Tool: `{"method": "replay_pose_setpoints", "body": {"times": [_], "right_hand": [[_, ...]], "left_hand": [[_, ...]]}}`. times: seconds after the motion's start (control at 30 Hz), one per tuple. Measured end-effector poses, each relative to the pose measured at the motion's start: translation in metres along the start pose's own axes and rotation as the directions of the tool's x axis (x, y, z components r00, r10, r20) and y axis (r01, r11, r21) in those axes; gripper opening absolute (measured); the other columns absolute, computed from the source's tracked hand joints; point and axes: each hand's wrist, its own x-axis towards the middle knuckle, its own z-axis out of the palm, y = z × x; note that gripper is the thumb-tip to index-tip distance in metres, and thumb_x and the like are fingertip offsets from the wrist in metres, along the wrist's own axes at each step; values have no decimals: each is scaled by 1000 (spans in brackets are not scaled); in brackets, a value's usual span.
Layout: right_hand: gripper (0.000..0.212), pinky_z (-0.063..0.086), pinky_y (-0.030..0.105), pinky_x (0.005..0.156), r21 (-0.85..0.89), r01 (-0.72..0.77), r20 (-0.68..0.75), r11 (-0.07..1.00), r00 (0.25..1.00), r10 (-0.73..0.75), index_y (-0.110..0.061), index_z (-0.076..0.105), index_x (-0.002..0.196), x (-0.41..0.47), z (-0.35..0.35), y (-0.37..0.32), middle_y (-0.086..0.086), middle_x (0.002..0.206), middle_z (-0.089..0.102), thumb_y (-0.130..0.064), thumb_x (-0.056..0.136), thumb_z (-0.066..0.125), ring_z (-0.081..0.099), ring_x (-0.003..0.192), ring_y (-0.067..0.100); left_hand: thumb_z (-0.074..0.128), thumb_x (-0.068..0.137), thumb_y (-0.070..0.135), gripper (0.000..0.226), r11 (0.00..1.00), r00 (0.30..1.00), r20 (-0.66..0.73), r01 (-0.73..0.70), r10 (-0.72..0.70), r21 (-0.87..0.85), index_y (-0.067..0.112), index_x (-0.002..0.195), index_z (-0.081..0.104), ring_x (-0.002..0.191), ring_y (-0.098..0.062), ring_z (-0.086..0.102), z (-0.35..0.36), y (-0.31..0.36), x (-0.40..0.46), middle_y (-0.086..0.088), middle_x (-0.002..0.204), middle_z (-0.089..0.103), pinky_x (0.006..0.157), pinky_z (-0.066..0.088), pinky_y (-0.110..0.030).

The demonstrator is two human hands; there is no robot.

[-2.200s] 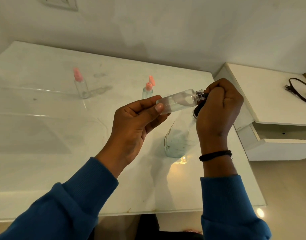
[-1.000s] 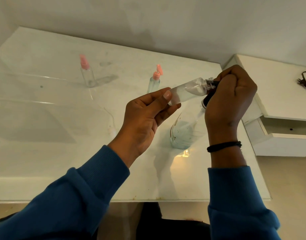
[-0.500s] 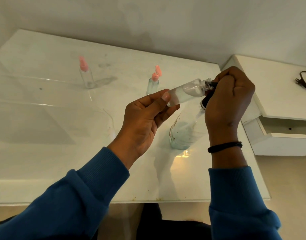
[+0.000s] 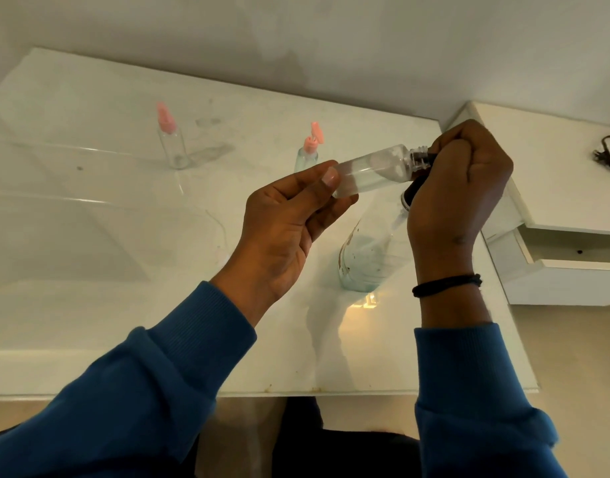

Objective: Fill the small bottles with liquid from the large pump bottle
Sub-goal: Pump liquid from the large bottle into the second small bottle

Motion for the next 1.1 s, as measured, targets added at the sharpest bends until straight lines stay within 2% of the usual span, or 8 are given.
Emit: {"method": "replay_pose_setpoints", "body": {"times": [0.23, 0.53, 0.6, 0.73, 0.8, 0.93, 1.0, 1.1], "right_hand": [[29, 31, 21, 51, -1, -4, 21, 1000, 1000, 4, -19, 42, 58, 3, -3, 0, -15, 49, 38, 1, 78, 34, 35, 53, 17], [30, 33, 17, 50, -22, -9, 11, 1000, 1000, 9, -20, 42, 59, 2, -4, -1, -16, 49, 39, 1, 79, 33, 36, 53, 9], [30, 32, 17, 50, -29, 10, 6, 1000, 1000, -10, -19, 42, 59, 3, -3, -3, -16, 48, 39, 2, 78, 33, 35, 52, 7], [22, 28, 26, 51, -45, -8, -2, 999, 1000, 8, -9, 45, 63, -2, -1, 2, -13, 50, 36, 0, 78, 33, 34, 54, 18], [24, 28, 29, 52, -63, -16, 8, 998, 1000, 17, -14, 43, 61, -2, -3, 3, -12, 50, 36, -1, 78, 33, 34, 55, 23], [22, 29, 24, 52, -70, -3, 14, 998, 1000, 4, -13, 42, 60, 2, -7, 0, -13, 50, 39, -2, 77, 34, 36, 55, 17], [21, 29, 26, 52, -60, -5, 9, 998, 1000, 5, -10, 44, 61, 0, -4, 0, -12, 50, 38, -1, 78, 34, 35, 55, 19], [25, 30, 31, 53, -32, -41, 25, 999, 999, 42, -16, 43, 61, -4, -1, 3, -11, 51, 38, -2, 78, 33, 34, 55, 23]], "left_hand": [[63, 95, 9, 30, 1000, 1000, -10, 11, -11, 6, -2, 122, 68, 102, -29, 74, 0, -1, 0, -16, 118, 74, 79, 60, -25], [68, 84, 14, 38, 1000, 1000, -6, 14, -14, -10, -1, 119, 69, 101, -28, 75, 4, 0, -4, -15, 116, 74, 82, 61, -27], [66, 87, 13, 34, 1000, 1000, -5, 11, -11, -7, 1, 118, 70, 102, -28, 74, 4, 0, -3, -15, 116, 75, 83, 61, -27], [67, 88, 11, 33, 1000, 1000, -23, 14, -14, -10, 0, 118, 69, 104, -29, 74, 3, 0, -3, -15, 116, 75, 82, 61, -27], [69, 81, 14, 41, 1000, 1000, -23, 18, -19, -24, -1, 119, 69, 104, -29, 74, 4, 0, -3, -16, 116, 75, 84, 61, -28], [70, 78, 17, 44, 999, 999, -18, 26, -26, -26, -1, 118, 69, 103, -30, 74, 5, -1, -3, -17, 115, 75, 84, 61, -28], [70, 77, 17, 43, 999, 999, -25, 35, -36, -33, 0, 117, 70, 104, -31, 74, 6, -1, -3, -17, 115, 75, 85, 61, -29], [70, 77, 17, 44, 998, 998, -42, 45, -47, -45, 0, 118, 70, 106, -31, 73, 5, -1, -4, -16, 115, 75, 85, 61, -29]]}}
